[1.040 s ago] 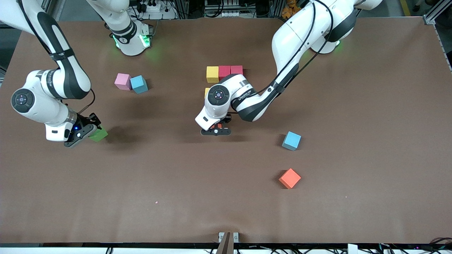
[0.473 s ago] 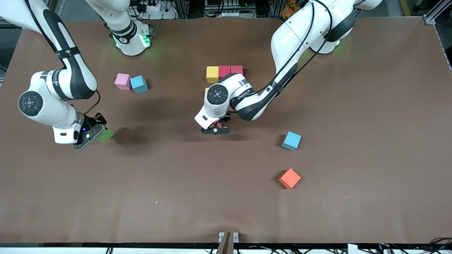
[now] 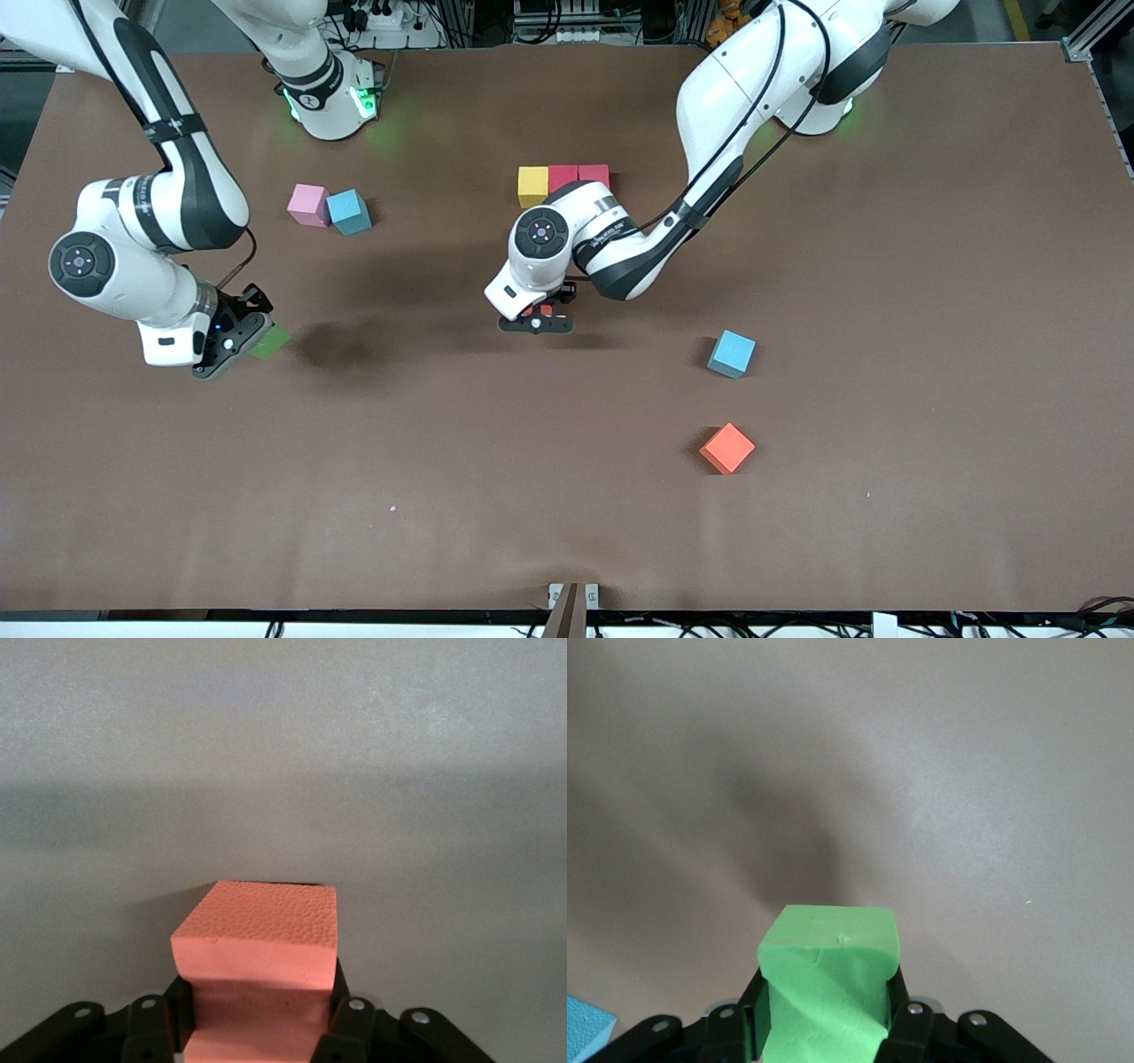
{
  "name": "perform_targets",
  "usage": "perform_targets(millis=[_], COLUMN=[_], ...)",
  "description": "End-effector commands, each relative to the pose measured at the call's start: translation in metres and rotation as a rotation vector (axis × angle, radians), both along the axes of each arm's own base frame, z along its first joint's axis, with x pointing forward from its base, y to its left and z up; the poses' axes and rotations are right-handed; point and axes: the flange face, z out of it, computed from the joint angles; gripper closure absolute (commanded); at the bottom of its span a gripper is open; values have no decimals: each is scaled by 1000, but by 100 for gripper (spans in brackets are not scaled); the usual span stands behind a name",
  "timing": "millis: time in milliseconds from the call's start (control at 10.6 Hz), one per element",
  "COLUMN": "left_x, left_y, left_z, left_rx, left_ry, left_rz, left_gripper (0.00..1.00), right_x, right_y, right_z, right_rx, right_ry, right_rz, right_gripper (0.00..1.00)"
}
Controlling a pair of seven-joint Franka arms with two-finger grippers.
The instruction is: Form number 2 with 11 blocks
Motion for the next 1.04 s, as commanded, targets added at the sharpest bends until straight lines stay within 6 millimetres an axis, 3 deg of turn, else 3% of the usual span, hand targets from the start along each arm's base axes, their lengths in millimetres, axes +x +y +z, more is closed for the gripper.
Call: perform_targets(millis=[0, 95, 284, 662, 945], left_x=[-6, -6, -7, -13, -14], left_y=[0, 0, 1, -9, -17], left_z=[-9, -11, -12, -8, 35], left_rx=[12, 12, 14, -1, -35], left_ry=[15, 15, 15, 8, -24], left_rz=[-23, -30, -38, -62, -43], left_gripper=[49, 47, 0, 0, 0], right_x=[3, 3, 3, 3, 7], right_y=[7, 8, 7, 7, 21], right_z=[4, 5, 5, 8, 15], right_rx=[-4, -4, -5, -9, -13], right_ry=[-10, -12, -10, -12, -25], right_rz=[-12, -11, -13, -33, -50], right_gripper=[66, 66, 66, 66, 67])
